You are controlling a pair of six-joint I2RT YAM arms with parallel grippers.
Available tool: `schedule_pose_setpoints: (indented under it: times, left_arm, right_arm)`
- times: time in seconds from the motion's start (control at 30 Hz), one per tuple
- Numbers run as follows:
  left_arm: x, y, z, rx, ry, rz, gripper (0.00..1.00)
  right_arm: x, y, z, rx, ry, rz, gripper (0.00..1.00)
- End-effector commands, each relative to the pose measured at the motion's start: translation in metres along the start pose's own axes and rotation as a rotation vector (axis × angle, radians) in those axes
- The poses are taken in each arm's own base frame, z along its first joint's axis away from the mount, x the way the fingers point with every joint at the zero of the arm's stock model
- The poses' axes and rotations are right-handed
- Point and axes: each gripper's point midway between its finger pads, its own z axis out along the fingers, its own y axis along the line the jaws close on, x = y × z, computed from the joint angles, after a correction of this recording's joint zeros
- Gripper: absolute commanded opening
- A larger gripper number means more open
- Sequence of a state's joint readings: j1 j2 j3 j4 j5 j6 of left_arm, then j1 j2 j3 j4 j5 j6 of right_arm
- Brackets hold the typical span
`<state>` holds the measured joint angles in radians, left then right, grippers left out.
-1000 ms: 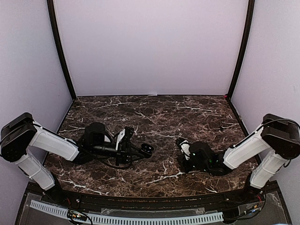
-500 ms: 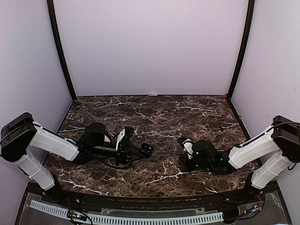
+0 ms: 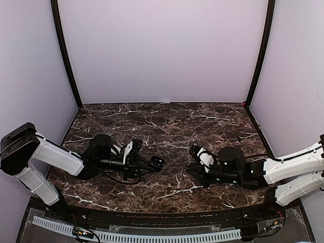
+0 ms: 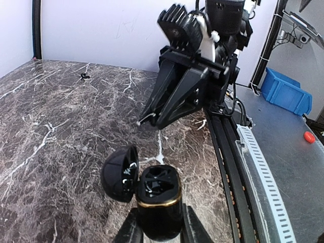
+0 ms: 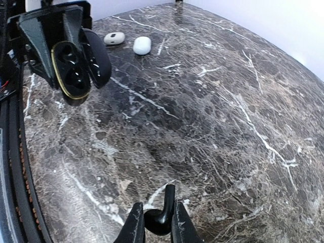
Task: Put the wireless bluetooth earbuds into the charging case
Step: Pick up the right earbud from the center of the board, then insert the right earbud into the right side groove of the charging case.
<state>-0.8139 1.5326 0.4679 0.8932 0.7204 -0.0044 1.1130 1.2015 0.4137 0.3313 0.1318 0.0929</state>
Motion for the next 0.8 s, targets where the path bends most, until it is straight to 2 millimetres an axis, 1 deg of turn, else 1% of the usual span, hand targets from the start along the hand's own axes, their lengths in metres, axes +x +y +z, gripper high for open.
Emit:
schedule_pose_setpoints:
  times: [0.0, 0.17, 0.23, 0.3, 0.37, 0.43, 0.57, 0.67, 0.77]
  left_arm:
    - [-0.017, -0.016, -0.014, 0.009, -0.106, 0.160, 0.06]
    - [-0.014, -0.020, -0.022, -0.017, -0.153, 0.258, 0.00]
    - [-0.011, -0.021, -0.025, -0.030, -0.163, 0.306, 0.00]
    - [-0.007, -0.023, -0.026, -0.043, -0.165, 0.356, 0.00]
    - [-0.006, -0.023, -0.027, -0.062, -0.168, 0.388, 0.00]
    - [-0.004, -0.022, -0.029, -0.078, -0.172, 0.409, 0.00]
    - [-0.002, -0.027, -0.031, -0.089, -0.186, 0.468, 0.00]
    - [0.008, -0.037, -0.029, -0.022, -0.168, 0.524, 0.00]
    - [0.013, -0.038, -0.027, -0.013, -0.154, 0.542, 0.00]
  right_arm:
    - [-0.026, 0.029, -0.010, -0.111, -0.033, -0.059, 0.12]
    - [-0.043, 0.050, -0.017, -0.203, -0.042, -0.054, 0.12]
    - [-0.047, 0.053, -0.015, -0.214, -0.026, -0.025, 0.12]
    - [-0.046, 0.053, -0.007, -0.203, 0.024, 0.030, 0.11]
    - [-0.044, 0.062, 0.000, -0.239, 0.080, 0.094, 0.09]
    - [-0.046, 0.074, 0.002, -0.299, 0.099, 0.147, 0.09]
    - [-0.050, 0.091, -0.004, -0.398, 0.082, 0.232, 0.09]
    - [-0.051, 0.094, -0.008, -0.419, 0.077, 0.274, 0.08]
    - [-0.050, 0.097, -0.008, -0.431, 0.095, 0.298, 0.07]
